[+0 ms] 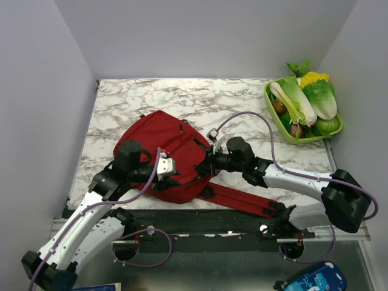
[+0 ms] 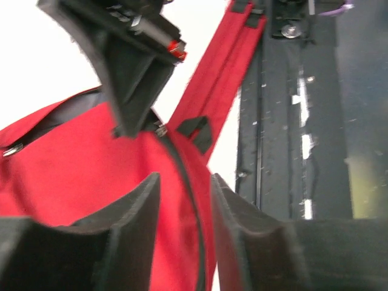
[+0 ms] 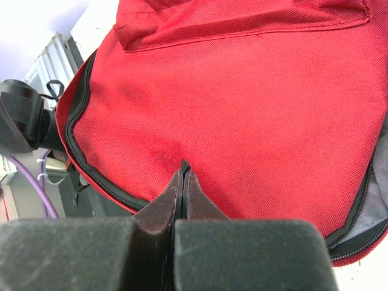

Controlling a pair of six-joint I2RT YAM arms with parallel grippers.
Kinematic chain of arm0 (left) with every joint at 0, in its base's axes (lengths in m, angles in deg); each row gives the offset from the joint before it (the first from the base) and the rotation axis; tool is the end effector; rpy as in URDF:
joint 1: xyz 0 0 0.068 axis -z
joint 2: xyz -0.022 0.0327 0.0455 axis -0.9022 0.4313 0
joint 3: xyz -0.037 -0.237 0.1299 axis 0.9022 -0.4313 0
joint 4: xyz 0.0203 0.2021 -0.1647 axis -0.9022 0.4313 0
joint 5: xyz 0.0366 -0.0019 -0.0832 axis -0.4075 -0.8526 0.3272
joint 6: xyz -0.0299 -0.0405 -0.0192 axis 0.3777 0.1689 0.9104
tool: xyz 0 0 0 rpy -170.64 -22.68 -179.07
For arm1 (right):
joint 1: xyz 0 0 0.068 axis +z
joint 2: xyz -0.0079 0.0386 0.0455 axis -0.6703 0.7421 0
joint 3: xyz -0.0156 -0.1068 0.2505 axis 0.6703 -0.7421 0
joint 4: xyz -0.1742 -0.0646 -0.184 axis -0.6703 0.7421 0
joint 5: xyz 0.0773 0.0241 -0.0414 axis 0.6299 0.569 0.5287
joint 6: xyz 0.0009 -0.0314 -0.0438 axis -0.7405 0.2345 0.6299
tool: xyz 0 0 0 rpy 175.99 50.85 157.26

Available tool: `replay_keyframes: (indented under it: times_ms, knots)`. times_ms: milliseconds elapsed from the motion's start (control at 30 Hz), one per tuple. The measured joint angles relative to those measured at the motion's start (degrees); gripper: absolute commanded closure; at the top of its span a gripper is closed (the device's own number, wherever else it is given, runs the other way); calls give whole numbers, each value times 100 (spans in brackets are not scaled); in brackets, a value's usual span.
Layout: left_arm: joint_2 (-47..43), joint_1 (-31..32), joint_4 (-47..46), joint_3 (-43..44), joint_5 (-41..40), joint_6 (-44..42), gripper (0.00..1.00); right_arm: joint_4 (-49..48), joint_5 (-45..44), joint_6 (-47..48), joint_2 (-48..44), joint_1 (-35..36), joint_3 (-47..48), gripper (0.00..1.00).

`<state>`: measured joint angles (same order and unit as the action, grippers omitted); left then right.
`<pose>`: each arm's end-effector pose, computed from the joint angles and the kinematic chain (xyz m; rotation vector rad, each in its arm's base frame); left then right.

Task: Pack the student bag
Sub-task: Zip the student bag at the center of the board.

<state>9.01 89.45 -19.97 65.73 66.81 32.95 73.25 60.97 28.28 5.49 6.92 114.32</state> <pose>0.1127 -0.0831 0.2956 1.3141 1.5493 -0.9325 0.1819 0.2269 0.2257 -0.7184 1.9953 1.1038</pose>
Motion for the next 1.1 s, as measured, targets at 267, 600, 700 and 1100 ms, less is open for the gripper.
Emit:
replay_keyframes:
  times_ms: [267, 600, 700, 1100]
  knots:
    - [1226, 1641, -1008, -122, -1086, 437, 48, -9, 2, -142, -66, 0, -50, 99]
    - [1261, 2155, -1502, -229, -2435, 479, 50, -109, 11, -295, -118, 0, -181, 99]
    - [1322, 2280, -1502, -229, -2430, 566, 49, -109, 11, -302, -118, 0, -181, 99]
    - [1390, 2304, -1377, -361, -3088, 798, 37, -109, 11, -304, -118, 0, -181, 99]
